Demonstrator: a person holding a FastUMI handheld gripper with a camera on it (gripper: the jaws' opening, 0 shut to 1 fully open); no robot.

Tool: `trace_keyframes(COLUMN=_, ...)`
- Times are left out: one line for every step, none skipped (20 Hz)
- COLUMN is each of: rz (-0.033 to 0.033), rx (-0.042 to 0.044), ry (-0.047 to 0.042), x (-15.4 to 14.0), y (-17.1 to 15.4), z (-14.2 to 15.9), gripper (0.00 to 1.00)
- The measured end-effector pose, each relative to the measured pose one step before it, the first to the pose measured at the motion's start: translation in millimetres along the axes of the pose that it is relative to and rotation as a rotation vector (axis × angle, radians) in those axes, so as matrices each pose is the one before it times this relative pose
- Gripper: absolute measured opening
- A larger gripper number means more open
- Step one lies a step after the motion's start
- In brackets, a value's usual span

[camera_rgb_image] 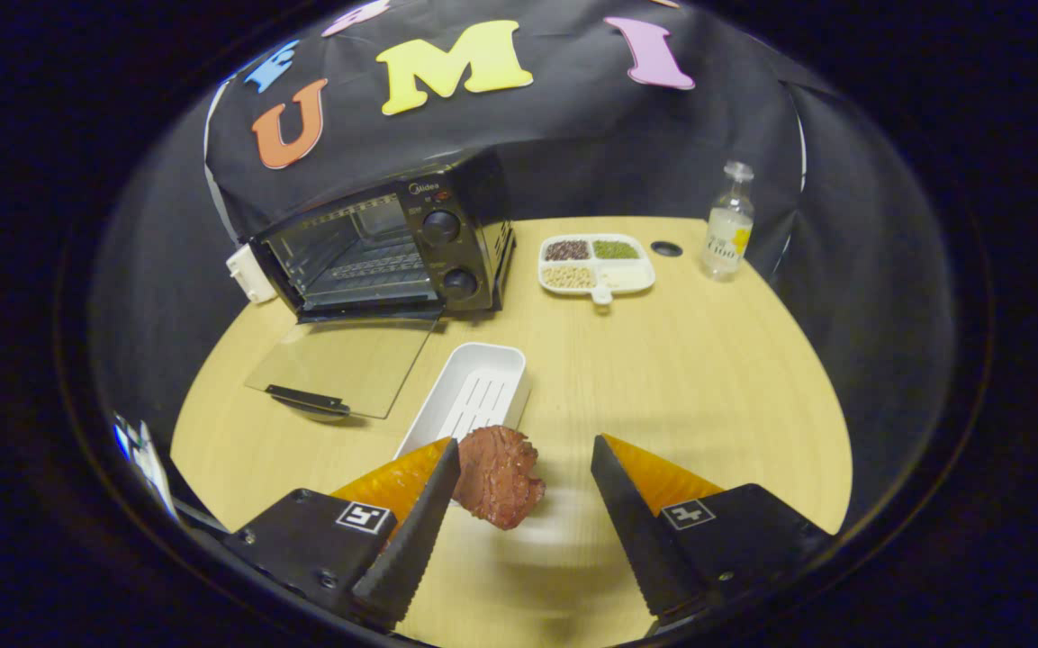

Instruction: Open the toaster oven, put the food inside, and close the toaster oven door.

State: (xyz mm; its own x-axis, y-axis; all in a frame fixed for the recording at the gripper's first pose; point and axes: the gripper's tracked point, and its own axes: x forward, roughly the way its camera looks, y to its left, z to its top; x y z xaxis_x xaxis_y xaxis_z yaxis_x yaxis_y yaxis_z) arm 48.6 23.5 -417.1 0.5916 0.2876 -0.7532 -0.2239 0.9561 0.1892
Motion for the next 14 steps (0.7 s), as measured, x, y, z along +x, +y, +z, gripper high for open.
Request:
trace_keyframes(rz=0.05309, rx=0.03974, ry=0.03133, x=0.49, y=2.22, z=-11.31, gripper=0.89)
trace_keyframes(rz=0.04876, rx=0.04262, ry=0.02855, x=2.16, y=4.16, z=-4.66, gripper=0.86)
trace_keyframes(rz=0.04686, rx=0.04441, ry=0.02511, x=2.51, y=3.48, z=-3.68, gripper=0.81)
trace_keyframes(rz=0.03523, rx=0.04857, ry=0.01996, x=1.79, y=1.71, z=-1.86, gripper=0.77)
trace_keyframes(rz=0.04013, rx=0.04750, ry=0.02526, x=0.98, y=2.43, z=-4.46, gripper=0.70)
trace_keyframes(rz=0.03320, rx=0.04789, ry=0.01948, x=1.04, y=1.68, z=-2.59, gripper=0.62)
trace_keyframes(rz=0.02128, rx=0.04491, ry=0.00607, x=-0.31, y=-0.14, z=-0.06, gripper=0.54)
trace_keyframes(rz=0.01574, rx=0.04537, ry=-0.00030, x=-0.62, y=-1.26, z=1.22, gripper=0.46)
trace_keyframes(rz=0.01054, rx=0.04487, ry=0.00856, x=2.92, y=5.19, z=6.12, gripper=0.30)
trace_keyframes(rz=0.02002, rx=0.03732, ry=0.01155, x=-0.51, y=1.54, z=-1.07, gripper=0.26)
trace_keyframes(rz=0.01654, rx=0.02132, ry=0.00838, x=-0.21, y=0.84, z=-0.48, gripper=0.22)
trace_keyframes(rz=0.00468, rx=0.00818, ry=0.00667, x=-0.27, y=-0.72, z=0.62, gripper=0.19)
trace_keyframes(rz=0.00122, rx=-0.00591, ry=-0.00422, x=-2.86, y=-0.11, z=1.73, gripper=0.17)
trace_keyframes(rz=-0.00057, rx=-0.00226, ry=-0.00993, x=-2.44, y=1.59, z=2.99, gripper=0.17)
